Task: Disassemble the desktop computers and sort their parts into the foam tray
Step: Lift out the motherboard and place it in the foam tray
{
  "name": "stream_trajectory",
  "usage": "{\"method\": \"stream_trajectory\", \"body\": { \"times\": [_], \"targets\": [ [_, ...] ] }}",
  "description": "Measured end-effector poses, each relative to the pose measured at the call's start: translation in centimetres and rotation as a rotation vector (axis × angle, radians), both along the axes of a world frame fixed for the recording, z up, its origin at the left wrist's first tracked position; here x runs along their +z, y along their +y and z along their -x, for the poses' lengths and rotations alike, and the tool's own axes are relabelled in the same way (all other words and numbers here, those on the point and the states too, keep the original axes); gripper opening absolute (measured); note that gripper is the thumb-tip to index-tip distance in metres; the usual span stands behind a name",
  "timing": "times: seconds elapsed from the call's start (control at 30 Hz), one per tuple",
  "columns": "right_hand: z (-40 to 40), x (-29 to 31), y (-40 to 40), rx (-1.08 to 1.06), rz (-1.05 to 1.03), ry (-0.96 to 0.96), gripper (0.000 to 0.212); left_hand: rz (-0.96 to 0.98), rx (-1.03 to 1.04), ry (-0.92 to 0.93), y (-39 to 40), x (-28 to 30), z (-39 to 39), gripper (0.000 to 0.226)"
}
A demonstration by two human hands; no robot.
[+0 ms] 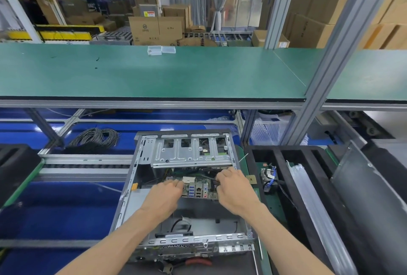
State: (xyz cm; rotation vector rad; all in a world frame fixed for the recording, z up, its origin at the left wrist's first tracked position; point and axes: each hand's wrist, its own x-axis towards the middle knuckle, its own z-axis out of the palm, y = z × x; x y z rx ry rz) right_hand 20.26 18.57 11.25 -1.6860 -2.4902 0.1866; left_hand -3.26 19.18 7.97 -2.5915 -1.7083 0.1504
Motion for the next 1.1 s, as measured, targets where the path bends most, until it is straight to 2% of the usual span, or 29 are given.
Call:
{"method": "stream_trajectory", "body": {
  "times": [0.1,0.2,0.3,0.43,0.67,0.93,1.1],
  "targets": [
    [0.0,-1.5,-1.8,0.034,-0.041,-0.059,0.043,-0.009,0.016,0.009,0.5,0.7,0.1,0.043],
    [0.7,-2.5,-2.4,0.031,-0.039,-0.19,0.043,-0.009,0.01,0.012,0.7,0.8,0.3,0.041],
    [1.8,-2.6,-2.6,-0.009,-0.021,-0.259,0.056,-0.011,0.006,0.011,0.7,0.7,0.6,0.042],
    [2.4,-1.7,-3.3,0.003,-0.045,-0.263,0.048,-0.011,0.003,0.021,0.8,0.7,1.2,0.051],
    [2.2,0.1,-4.0,0.04,-0.035,-0.262,0.052,-0.031,-0.019,0.055,1.5,1.5,1.5,0.054],
    [2.3,0.4,-4.6,0.034,-0.064,-0.253,0.049,-0.035,-0.085,0.129,2.5,3.3,1.7,0.049],
    [2.7,0.9,-4.5,0.024,-0.061,-0.242,0.042,-0.015,-0.07,0.131,2.6,4.4,1.7,0.054]
  ]
}}
